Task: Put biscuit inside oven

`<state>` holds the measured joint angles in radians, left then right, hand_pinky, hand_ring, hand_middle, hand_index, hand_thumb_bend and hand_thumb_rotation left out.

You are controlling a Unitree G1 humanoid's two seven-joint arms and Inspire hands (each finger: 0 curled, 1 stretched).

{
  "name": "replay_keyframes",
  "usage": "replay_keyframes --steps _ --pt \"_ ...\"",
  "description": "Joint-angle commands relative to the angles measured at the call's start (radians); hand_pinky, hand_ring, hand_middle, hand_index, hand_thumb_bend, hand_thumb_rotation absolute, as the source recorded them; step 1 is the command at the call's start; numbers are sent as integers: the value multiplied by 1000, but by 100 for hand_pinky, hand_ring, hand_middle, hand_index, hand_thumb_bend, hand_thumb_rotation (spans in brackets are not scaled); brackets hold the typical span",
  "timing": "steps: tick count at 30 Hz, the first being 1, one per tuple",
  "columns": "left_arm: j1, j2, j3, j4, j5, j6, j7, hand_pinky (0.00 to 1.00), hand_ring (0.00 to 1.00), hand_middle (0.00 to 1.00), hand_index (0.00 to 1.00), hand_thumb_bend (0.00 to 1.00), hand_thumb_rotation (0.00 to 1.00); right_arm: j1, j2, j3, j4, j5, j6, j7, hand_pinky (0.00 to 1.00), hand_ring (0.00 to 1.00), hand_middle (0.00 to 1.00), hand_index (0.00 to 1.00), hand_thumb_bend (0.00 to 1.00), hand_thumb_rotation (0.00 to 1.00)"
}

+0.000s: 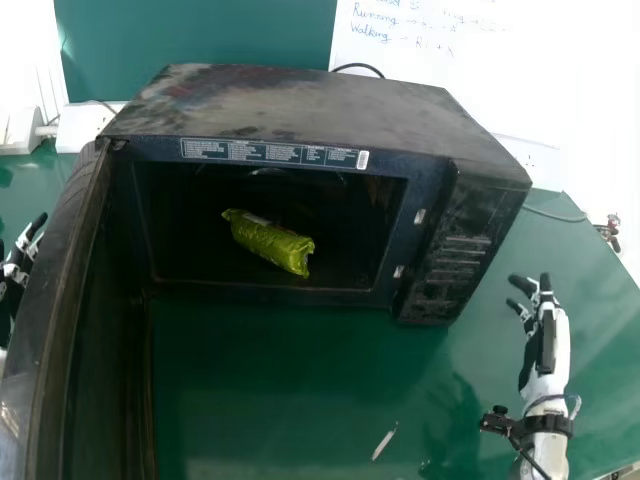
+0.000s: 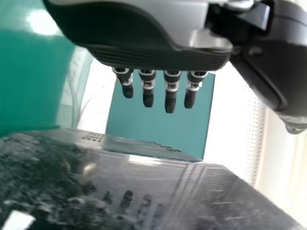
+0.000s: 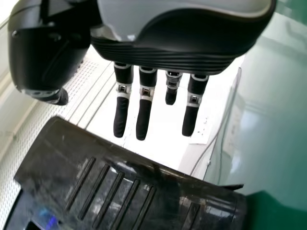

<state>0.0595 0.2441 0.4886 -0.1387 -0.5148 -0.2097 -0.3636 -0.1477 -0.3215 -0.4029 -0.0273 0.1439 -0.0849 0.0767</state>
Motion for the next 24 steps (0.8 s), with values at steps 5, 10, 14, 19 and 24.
replay_keyframes --steps 5,10,14,19,24 --pt "-24 -22 15 63 5 -118 -14 100 100 98 100 100 98 -19 11 -22 59 59 3 -8 87 77 75 67 77 43" --pt "-18 -80 -13 58 44 -260 -16 99 100 99 100 96 100 -29 14 -23 71 62 -7 -26 82 76 74 67 71 44" --pt "-22 -172 -48 78 87 -423 -1 97 97 98 100 93 100 -35 18 -27 81 69 -9 -37 82 76 74 66 67 45" --pt "-33 -236 -79 168 107 -607 -8 98 100 100 100 91 100 -40 12 -31 110 94 -21 -16 82 77 75 69 63 50" --pt "-15 -283 -129 205 105 -709 -15 96 99 100 100 91 99 -42 12 -32 130 93 -30 -15 85 78 76 69 63 51"
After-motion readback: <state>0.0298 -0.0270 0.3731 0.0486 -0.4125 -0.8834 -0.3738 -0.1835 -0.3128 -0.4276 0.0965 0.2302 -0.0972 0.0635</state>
